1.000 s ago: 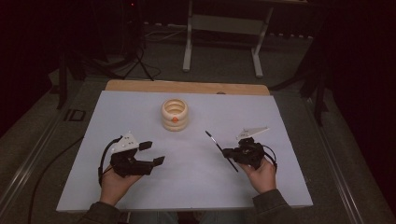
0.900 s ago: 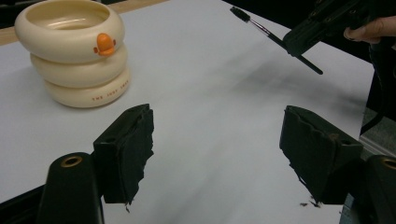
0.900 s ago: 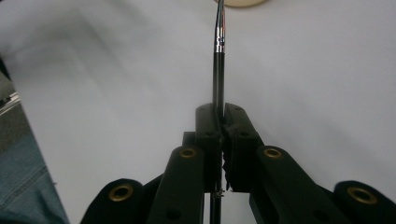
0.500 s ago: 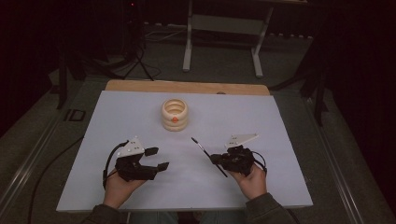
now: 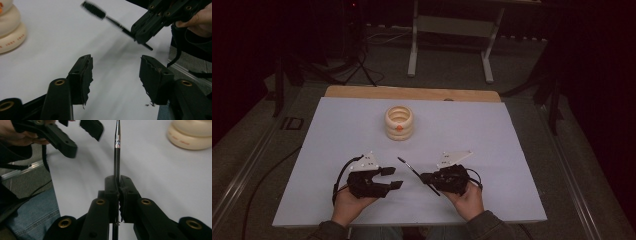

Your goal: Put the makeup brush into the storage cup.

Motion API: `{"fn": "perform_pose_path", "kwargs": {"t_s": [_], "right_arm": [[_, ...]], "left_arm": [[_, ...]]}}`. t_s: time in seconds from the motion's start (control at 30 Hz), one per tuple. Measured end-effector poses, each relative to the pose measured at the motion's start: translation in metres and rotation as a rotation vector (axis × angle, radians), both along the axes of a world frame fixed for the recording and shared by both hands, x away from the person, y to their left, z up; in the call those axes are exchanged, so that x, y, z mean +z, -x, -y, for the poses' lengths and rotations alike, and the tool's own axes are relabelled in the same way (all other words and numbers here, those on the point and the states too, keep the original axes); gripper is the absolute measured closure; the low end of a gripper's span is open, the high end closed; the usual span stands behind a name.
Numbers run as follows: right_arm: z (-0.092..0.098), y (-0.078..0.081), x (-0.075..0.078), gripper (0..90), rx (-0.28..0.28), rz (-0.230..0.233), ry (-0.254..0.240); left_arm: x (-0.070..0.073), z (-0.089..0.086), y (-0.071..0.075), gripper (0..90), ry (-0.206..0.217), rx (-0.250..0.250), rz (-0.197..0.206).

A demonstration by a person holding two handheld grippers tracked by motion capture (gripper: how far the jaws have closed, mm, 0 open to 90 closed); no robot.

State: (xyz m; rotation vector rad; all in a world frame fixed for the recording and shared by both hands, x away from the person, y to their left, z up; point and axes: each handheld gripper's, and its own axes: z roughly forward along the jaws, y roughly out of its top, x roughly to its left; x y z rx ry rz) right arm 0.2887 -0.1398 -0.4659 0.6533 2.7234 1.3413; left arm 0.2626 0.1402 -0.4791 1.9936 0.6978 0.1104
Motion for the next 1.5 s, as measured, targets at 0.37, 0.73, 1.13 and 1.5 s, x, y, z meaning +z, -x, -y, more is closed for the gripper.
{"fn": "perform_pose_path", "kwargs": {"t_s": [0.37, 0.73, 1.13, 1.5], "right_arm": [[-0.016, 0.007, -0.004, 85.5, 0.05, 0.014, -0.005], [-0.028, 0.015, -0.007, 85.6, 0.09, 0.043, -0.017], [-0.036, 0.02, -0.01, 85.6, 0.124, 0.091, 0.009], [-0.04, 0.023, -0.011, 85.6, 0.144, 0.119, 0.025]], "left_arm": [[-0.003, 0.001, -0.002, 53.3, 0.031, -0.03, -0.026], [-0.004, 0.001, -0.003, 63.9, 0.063, -0.065, -0.056], [-0.008, -0.002, -0.006, 78.2, 0.145, -0.104, -0.11], [-0.006, -0.001, -0.005, 85.5, 0.176, -0.129, -0.114]]}}
